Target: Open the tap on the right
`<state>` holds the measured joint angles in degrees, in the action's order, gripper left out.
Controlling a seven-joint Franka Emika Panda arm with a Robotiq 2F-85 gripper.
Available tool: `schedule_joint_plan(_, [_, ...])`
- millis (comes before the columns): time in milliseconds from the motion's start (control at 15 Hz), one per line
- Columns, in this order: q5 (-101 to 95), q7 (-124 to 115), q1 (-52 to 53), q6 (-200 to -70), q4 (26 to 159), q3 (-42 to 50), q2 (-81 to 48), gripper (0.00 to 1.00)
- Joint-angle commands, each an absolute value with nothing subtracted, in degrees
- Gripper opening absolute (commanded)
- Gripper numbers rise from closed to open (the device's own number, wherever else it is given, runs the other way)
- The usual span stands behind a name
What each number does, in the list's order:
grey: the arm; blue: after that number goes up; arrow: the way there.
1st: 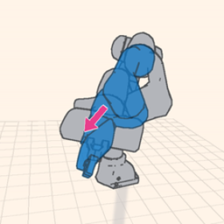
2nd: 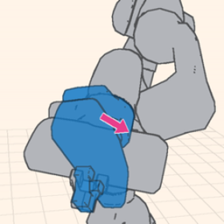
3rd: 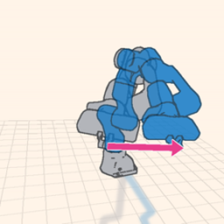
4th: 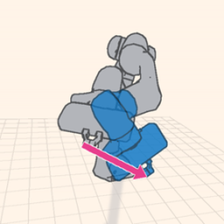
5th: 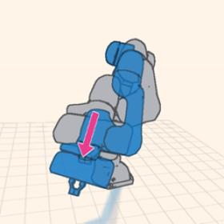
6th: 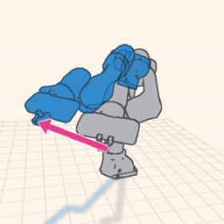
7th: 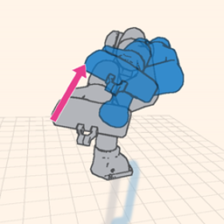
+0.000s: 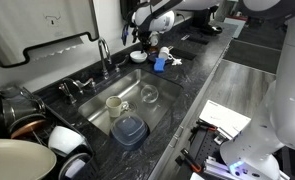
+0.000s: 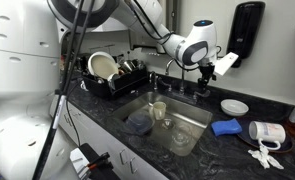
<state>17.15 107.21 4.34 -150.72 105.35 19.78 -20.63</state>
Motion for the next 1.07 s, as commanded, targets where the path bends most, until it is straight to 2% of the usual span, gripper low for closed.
schedule_joint_plan(0, [12.3, 104.1, -2.2, -151.3, 105.4, 12.6, -19.8, 1.00])
schedule_joint_plan(467, [6.4, 97.7, -5.0, -153.3, 105.0, 8.5, -22.1, 1.00])
schedule_joint_plan(1000, [3.6, 90.0, -10.4, -162.5, 105.0, 2.5, -26.5, 1.00])
